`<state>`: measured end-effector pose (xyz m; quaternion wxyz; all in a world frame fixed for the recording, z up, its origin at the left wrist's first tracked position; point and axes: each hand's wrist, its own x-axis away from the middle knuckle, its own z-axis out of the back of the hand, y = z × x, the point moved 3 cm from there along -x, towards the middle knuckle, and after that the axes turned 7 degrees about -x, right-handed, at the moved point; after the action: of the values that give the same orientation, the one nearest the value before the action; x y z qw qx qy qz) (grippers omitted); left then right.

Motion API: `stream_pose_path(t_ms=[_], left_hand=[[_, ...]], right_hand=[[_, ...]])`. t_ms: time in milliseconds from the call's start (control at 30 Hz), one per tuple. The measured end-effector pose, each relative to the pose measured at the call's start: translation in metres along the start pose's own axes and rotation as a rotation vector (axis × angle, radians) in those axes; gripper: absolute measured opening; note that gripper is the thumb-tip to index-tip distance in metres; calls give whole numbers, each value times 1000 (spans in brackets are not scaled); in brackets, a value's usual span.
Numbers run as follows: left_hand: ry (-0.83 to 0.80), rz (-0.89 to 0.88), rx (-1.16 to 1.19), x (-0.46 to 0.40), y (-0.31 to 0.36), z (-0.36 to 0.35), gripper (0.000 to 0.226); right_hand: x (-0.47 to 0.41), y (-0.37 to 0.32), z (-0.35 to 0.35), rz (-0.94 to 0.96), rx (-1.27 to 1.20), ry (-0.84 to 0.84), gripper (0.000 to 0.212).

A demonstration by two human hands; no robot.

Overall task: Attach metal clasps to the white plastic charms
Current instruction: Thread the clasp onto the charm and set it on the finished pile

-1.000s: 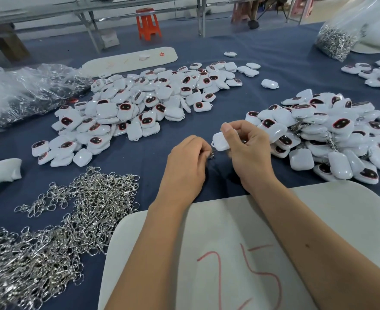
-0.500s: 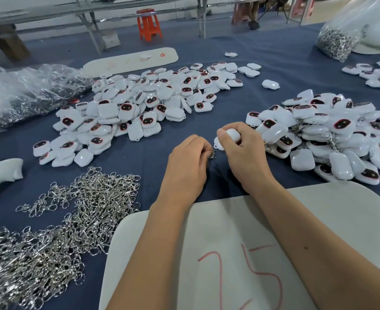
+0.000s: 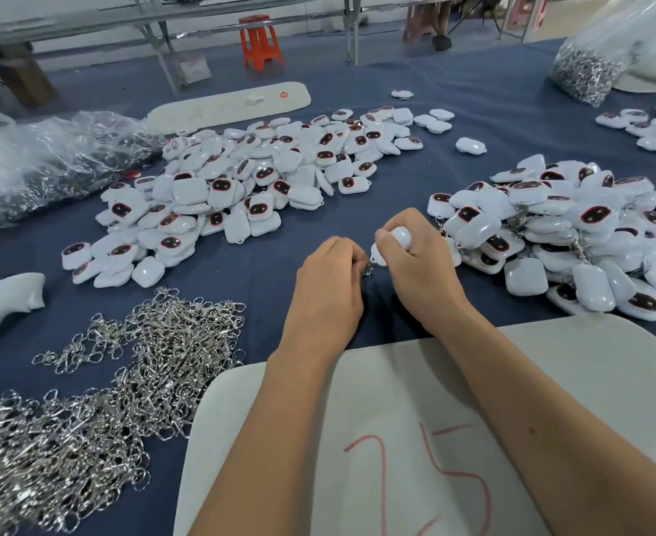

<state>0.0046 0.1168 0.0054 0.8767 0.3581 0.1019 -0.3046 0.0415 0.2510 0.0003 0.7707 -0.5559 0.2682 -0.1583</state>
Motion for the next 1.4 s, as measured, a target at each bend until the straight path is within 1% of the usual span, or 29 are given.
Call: stream_pose_path(t_ms=[300, 400, 467, 533, 633, 733, 833, 1033, 1133, 1233, 1267, 1400], left_hand=[[-31, 101, -79, 1, 5, -3, 19], [8, 105, -51, 1, 5, -2, 18], [61, 59, 34, 1, 5, -1, 16], [104, -10, 119, 0, 5, 1, 12], [119, -93, 169, -1, 5, 2, 4], [153, -103, 217, -1, 3, 2, 17], [206, -79, 261, -2, 0, 3, 24], [208, -116, 217, -5, -2, 4, 9], [201, -94, 188, -5, -4, 4, 8], [168, -63, 145, -4, -4, 4, 9], [151, -60, 120, -4, -4, 4, 9], [90, -56, -30, -4, -2, 6, 9]], right_hand=[[4, -3, -1, 49, 47, -4, 13], [5, -4, -2, 71, 23, 15, 12], [5, -2, -1, 40, -98, 26, 15], [4, 0, 1, -31, -280, 13, 15], [4, 2, 4, -116, -489, -7, 18], [2, 1, 5, -169, -620, -48, 20], [2, 0, 4, -188, -668, -88, 20], [0, 1, 2, -195, -650, -132, 20], [0, 2, 0, -199, -635, -122, 20], [2, 3, -2, -157, -587, -99, 20], [3, 2, -2, -113, -527, -84, 19], [10, -8, -2, 169, -91, 9, 13]])
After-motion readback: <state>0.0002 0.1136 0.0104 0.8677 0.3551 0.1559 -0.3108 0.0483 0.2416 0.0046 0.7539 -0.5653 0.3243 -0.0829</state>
